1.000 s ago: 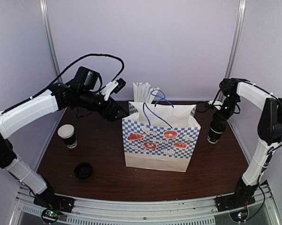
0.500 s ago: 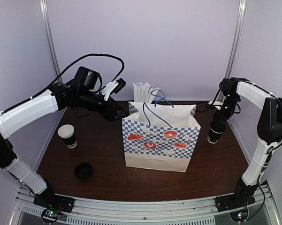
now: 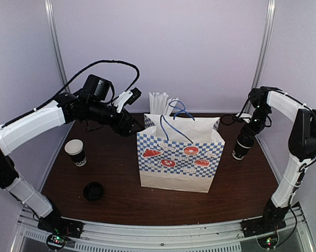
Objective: Pack the takeout coffee
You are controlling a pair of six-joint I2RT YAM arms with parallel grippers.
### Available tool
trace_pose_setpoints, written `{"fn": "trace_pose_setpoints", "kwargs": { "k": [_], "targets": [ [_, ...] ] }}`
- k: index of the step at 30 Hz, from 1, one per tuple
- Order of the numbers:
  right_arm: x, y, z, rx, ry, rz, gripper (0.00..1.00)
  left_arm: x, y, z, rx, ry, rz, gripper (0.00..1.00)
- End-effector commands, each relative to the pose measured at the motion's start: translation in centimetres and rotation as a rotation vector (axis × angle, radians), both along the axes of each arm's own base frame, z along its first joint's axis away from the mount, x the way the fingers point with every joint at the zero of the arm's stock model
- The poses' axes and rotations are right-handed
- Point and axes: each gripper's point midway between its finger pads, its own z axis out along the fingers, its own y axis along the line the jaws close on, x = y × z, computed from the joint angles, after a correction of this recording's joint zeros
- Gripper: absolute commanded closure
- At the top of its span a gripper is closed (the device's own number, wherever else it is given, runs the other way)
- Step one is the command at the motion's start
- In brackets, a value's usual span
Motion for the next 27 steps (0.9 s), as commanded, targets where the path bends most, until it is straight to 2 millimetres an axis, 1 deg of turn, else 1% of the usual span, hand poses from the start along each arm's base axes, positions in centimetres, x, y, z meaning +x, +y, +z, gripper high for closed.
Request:
{"fn": "trace_pose_setpoints", "kwargs": {
  "k": [1,5,7,9,12,13,14,19,27],
  "targets": [
    [0.4,0.4,1.2,0.027,-0.018,-0.004,0.24,0.1,-0.1,1.9,-0.046,-0.057,-0.014,0.21],
    [0.5,1.1,3.3,0.071,-0.065,-0.006,0.24,0.1,-0.2,1.9,-0.047,-0.055,-0.016,0.21],
    [0.6,1.3,4.0,0.083,-0.085,-0.01,0.24,0.1,-0.2,1.8,-0.046,-0.05,-0.018,0.21],
    [0.7,1.4,4.2,0.085,-0.09,-0.013,0.23,0.1,-0.3,1.7,-0.047,-0.046,-0.02,0.2],
    [0.7,1.2,3.5,0.08,-0.059,-0.017,0.2,0.0,-0.3,1.7,-0.048,-0.043,-0.022,0.21],
    [0.7,1.2,3.2,0.076,-0.05,-0.019,0.16,0.1,-0.3,1.7,-0.047,-0.045,-0.021,0.21],
    [0.7,1.1,2.8,0.073,-0.04,-0.022,0.15,0.0,-0.3,1.8,-0.049,-0.046,-0.022,0.21],
    [1.2,0.9,1.3,0.065,-0.001,-0.035,0.16,0.0,-0.2,1.9,-0.049,-0.049,-0.022,0.21],
    [1.8,0.8,0.1,0.065,0.022,-0.049,0.2,-0.1,-0.3,1.8,-0.05,-0.046,-0.024,0.21]
  ]
}}
